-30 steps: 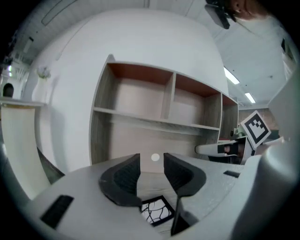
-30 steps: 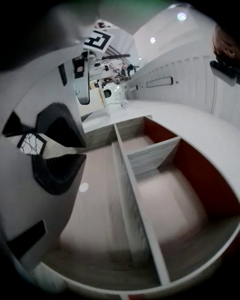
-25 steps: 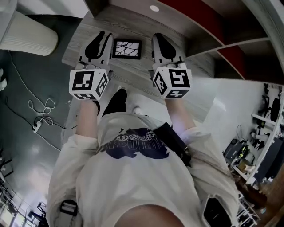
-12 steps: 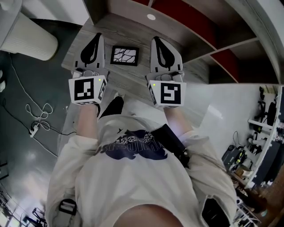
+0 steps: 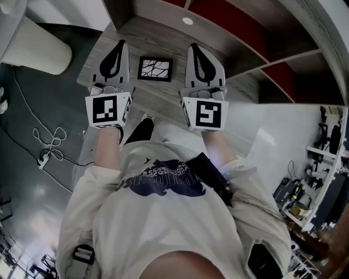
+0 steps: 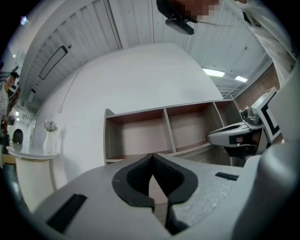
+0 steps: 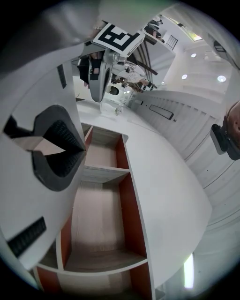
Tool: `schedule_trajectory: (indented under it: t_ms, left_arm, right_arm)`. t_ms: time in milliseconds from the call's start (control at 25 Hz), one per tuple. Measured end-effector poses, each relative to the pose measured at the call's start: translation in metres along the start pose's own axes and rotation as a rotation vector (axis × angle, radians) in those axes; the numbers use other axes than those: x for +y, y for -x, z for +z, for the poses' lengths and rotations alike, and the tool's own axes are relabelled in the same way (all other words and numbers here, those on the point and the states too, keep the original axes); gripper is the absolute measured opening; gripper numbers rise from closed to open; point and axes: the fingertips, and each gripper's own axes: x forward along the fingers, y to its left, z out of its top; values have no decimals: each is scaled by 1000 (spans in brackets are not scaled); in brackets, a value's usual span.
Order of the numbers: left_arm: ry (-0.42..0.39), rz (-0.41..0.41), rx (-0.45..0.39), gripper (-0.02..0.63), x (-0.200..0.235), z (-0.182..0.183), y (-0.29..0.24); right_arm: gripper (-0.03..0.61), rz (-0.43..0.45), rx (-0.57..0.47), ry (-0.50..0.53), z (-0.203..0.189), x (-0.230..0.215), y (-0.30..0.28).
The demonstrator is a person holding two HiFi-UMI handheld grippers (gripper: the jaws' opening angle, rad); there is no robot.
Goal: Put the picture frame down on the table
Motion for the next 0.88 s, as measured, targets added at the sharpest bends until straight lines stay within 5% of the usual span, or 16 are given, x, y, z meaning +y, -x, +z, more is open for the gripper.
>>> schedule_trajectory:
  t_ms: [880]
  left_arm:
    - [-34, -9, 14, 8, 5, -10, -4]
  right_arm:
    - [-3, -8, 3, 7, -2, 4, -8]
